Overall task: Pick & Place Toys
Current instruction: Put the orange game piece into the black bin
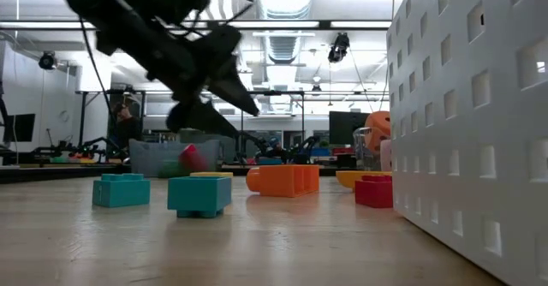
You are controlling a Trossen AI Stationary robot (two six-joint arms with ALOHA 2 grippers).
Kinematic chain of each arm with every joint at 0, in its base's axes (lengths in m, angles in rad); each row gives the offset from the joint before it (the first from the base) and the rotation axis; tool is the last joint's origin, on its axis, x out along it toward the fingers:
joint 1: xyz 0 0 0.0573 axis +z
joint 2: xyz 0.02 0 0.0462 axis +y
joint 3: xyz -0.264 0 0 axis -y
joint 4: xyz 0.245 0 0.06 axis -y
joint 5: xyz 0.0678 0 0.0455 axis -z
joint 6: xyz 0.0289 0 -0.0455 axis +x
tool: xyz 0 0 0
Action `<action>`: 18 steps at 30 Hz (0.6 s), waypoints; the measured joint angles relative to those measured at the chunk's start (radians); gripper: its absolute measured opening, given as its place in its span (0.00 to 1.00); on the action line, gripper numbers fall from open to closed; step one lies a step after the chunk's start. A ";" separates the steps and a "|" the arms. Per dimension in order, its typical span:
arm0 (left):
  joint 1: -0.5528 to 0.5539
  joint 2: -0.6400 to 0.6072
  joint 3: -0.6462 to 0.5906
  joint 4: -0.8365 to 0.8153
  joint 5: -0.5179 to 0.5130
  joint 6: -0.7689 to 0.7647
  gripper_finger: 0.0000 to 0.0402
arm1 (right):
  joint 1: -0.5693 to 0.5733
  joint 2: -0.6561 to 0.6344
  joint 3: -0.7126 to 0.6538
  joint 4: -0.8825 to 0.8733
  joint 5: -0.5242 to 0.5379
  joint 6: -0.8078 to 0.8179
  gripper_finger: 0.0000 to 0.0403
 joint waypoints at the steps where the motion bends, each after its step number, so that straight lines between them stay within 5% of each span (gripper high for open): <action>1: 0.000 0.031 0.028 -0.008 0.003 0.001 0.78 | 0.000 0.000 0.000 0.000 0.001 0.000 0.87; 18: -0.062 0.337 0.480 -0.446 -0.008 0.041 0.78 | 0.000 0.000 0.000 -0.040 0.005 0.020 0.87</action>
